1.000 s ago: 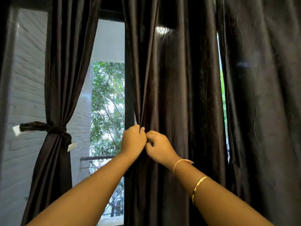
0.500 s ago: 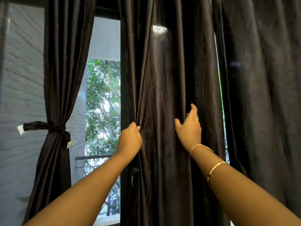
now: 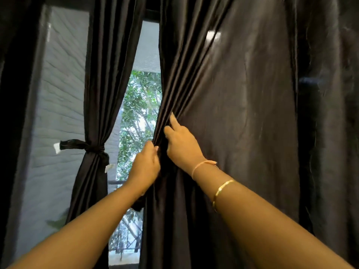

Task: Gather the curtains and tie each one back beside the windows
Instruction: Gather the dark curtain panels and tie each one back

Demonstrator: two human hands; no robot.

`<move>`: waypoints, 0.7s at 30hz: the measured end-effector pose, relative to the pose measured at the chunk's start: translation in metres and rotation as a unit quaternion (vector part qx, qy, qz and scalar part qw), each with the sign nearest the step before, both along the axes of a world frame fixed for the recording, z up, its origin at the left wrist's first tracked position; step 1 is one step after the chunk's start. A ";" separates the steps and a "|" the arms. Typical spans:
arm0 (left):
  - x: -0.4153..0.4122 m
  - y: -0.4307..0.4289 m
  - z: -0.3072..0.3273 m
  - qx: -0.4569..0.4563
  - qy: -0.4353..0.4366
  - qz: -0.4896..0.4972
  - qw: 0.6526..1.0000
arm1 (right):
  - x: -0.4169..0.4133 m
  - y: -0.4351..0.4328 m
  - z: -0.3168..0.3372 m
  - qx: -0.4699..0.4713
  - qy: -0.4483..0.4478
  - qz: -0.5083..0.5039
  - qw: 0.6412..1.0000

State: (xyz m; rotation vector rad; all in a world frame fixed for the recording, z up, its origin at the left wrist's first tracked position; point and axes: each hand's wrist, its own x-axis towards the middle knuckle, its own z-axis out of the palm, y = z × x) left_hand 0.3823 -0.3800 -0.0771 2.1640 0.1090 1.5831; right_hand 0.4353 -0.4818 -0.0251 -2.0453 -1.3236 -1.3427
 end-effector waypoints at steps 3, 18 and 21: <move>-0.016 0.026 0.008 -0.024 -0.035 0.016 0.999 | -0.021 0.028 0.014 -0.033 -0.023 0.041 0.998; 0.025 -0.024 -0.005 0.036 0.075 -0.033 0.996 | 0.024 -0.009 -0.033 0.045 0.085 -0.047 0.994; 0.046 -0.058 -0.006 0.053 0.071 -0.061 0.994 | 0.045 -0.042 -0.043 0.077 0.079 -0.077 0.991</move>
